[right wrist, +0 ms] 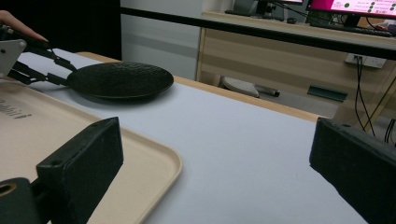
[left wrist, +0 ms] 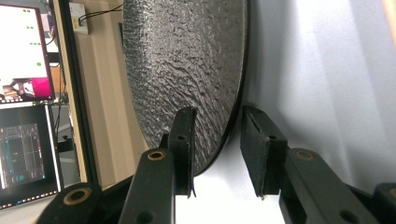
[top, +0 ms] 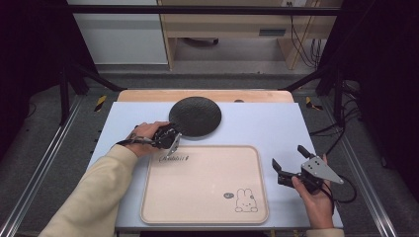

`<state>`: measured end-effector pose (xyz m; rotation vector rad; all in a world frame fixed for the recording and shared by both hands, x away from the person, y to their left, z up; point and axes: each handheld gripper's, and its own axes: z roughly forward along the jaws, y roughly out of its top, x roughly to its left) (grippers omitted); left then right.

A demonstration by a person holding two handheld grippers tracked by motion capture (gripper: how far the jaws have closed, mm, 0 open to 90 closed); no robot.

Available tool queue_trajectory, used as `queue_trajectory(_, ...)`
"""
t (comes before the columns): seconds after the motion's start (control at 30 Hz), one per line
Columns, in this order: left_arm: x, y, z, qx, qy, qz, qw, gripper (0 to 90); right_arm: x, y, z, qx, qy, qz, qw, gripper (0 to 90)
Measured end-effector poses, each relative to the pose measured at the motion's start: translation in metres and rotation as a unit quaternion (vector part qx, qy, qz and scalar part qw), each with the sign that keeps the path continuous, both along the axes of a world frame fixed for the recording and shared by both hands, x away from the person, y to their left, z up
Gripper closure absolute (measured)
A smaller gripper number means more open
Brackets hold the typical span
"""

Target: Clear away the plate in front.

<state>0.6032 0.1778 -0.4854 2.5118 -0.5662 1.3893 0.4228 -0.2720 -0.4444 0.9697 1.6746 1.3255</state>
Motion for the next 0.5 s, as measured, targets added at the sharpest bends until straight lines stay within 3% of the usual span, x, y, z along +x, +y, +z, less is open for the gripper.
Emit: queue_trajectory(0.5,0.0029,-0.004,-0.0049,0.002,-0.012,-0.002,0.9999,70.7,-0.0001,-0.0006,-0.0003,-0.001,0.0,-0.001,1.0,3.2)
